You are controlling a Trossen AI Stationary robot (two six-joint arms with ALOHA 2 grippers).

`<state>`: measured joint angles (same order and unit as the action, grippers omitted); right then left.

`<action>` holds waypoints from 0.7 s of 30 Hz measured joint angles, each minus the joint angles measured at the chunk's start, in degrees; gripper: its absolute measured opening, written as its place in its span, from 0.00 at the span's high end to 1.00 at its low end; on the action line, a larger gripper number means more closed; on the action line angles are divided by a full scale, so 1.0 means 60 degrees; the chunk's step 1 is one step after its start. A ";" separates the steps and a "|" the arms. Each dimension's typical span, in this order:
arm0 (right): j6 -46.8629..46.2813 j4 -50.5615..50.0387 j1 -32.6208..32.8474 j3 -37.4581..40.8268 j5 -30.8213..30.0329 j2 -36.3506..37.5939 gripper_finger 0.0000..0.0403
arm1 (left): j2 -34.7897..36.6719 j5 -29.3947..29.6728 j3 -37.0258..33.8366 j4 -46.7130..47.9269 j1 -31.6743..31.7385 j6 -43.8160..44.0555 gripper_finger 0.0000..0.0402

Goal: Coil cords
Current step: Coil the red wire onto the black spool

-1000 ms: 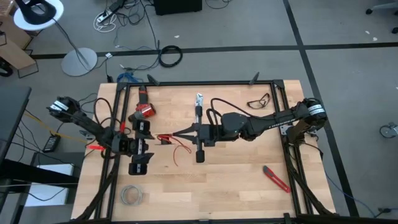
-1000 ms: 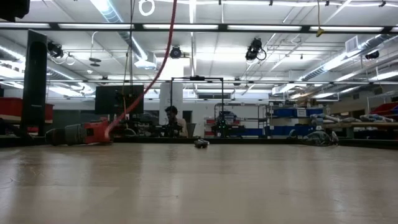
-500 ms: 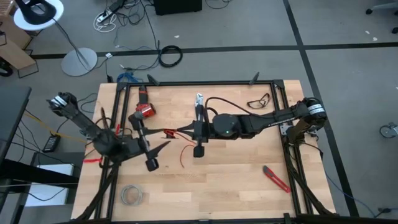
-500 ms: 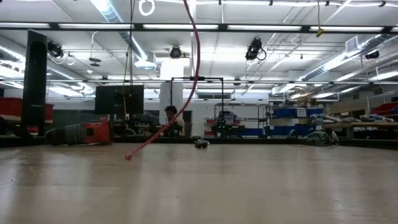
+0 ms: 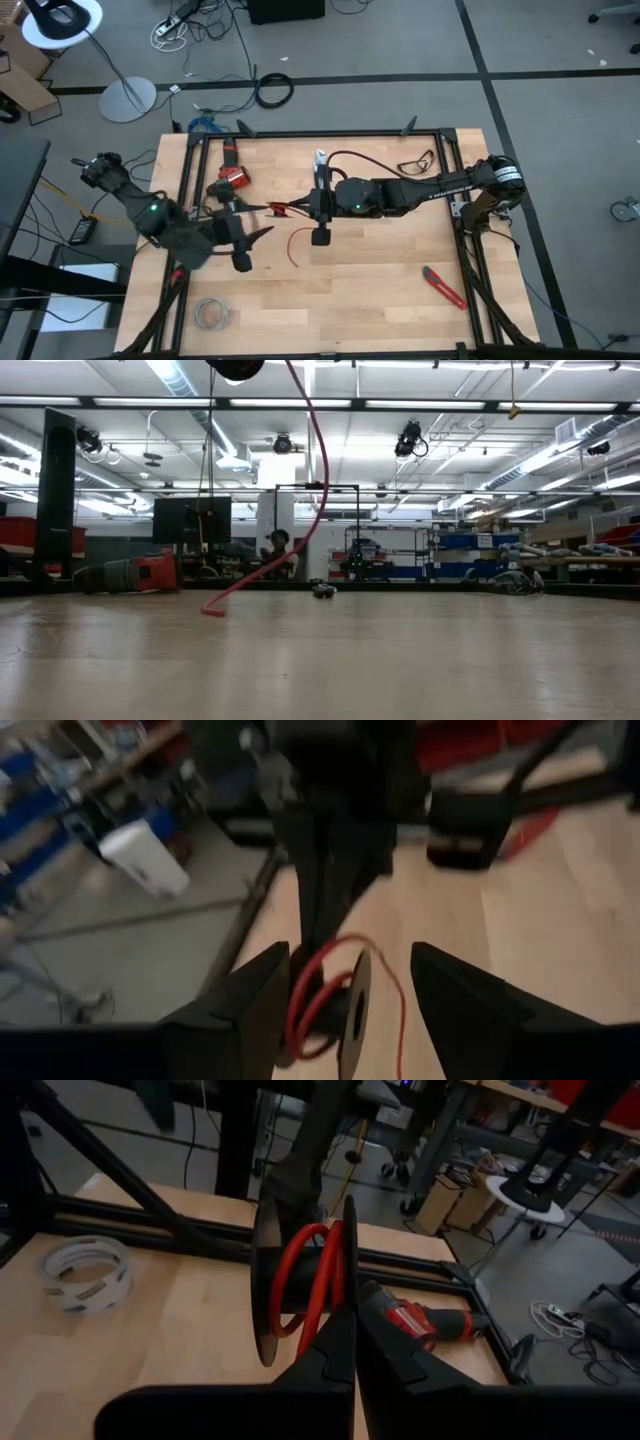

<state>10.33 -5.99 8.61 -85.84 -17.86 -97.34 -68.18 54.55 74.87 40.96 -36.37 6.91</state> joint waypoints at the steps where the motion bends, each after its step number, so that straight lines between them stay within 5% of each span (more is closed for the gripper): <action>1: 0.0000 -0.0041 -0.0018 0.0000 0.0010 -0.0003 1.00 | -0.0176 -0.0205 0.0232 0.0478 0.0128 0.0279 0.47; 9: -0.0015 -0.0126 -0.0064 0.0000 0.0101 -0.0003 1.00 | -0.1184 -0.1659 0.1432 0.2200 0.0942 0.0642 0.50; 21: -0.0025 -0.0235 -0.0060 0.0000 0.0112 -0.0003 1.00 | -0.1668 -0.2151 0.1741 0.2769 0.1379 0.0513 0.74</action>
<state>10.17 -7.40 8.25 -85.84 -17.19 -97.36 -78.19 41.65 85.32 57.57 -28.10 9.99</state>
